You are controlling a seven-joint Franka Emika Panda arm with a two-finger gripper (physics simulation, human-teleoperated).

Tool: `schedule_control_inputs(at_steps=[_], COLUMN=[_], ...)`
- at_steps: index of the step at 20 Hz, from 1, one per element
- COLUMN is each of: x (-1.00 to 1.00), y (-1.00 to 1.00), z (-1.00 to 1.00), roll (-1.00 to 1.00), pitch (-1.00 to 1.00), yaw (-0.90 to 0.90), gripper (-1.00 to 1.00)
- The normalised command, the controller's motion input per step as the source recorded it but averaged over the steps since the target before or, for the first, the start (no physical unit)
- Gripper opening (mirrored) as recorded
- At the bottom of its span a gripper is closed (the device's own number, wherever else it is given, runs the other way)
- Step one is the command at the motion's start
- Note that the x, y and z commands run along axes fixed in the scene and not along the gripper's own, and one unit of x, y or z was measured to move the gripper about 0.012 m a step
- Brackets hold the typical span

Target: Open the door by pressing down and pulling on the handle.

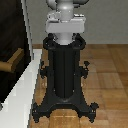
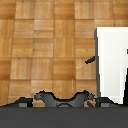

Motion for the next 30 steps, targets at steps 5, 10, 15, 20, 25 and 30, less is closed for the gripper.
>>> schedule_control_inputs(at_steps=[5,10,15,20,25,30], x=[0.00,0.00,0.00,0.00,0.00,0.00], y=[-0.40,-0.60,-0.80,-0.40,-0.60,-0.60], z=[0.20,0.00,0.00,0.00,0.00,0.00], roll=[0.00,0.00,0.00,0.00,0.00,0.00], pitch=[0.00,0.00,0.00,0.00,0.00,0.00], yaw=[0.00,0.00,0.00,0.00,0.00,0.00], gripper=[1.00,1.00,1.00,1.00,1.00,1.00])
